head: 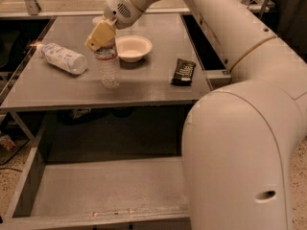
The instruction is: Pick water bottle from top drawer and place on counter
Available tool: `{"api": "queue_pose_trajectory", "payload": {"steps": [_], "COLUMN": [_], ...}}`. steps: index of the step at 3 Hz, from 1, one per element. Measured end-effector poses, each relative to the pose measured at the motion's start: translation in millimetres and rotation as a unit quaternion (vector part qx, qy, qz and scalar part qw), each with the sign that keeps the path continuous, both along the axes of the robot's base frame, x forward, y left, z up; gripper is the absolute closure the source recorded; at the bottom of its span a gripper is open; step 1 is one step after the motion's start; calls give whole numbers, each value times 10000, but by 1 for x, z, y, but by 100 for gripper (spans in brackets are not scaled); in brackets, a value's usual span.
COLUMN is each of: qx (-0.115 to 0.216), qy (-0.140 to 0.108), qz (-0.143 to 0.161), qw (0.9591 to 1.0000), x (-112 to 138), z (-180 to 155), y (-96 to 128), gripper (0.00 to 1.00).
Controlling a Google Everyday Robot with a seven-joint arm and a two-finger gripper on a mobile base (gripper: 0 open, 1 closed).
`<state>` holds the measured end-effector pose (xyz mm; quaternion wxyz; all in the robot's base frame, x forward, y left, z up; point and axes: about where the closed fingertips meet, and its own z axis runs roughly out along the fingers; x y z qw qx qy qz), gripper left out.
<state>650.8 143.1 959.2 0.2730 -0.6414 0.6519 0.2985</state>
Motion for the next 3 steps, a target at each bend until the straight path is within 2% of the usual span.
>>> {"api": "queue_pose_trajectory", "payload": {"steps": [3], "qx": [0], "qy": [0], "qz": [0], "qw": [10000], "x": [0], "z": [0], "y": [0], "gripper": [11]}}
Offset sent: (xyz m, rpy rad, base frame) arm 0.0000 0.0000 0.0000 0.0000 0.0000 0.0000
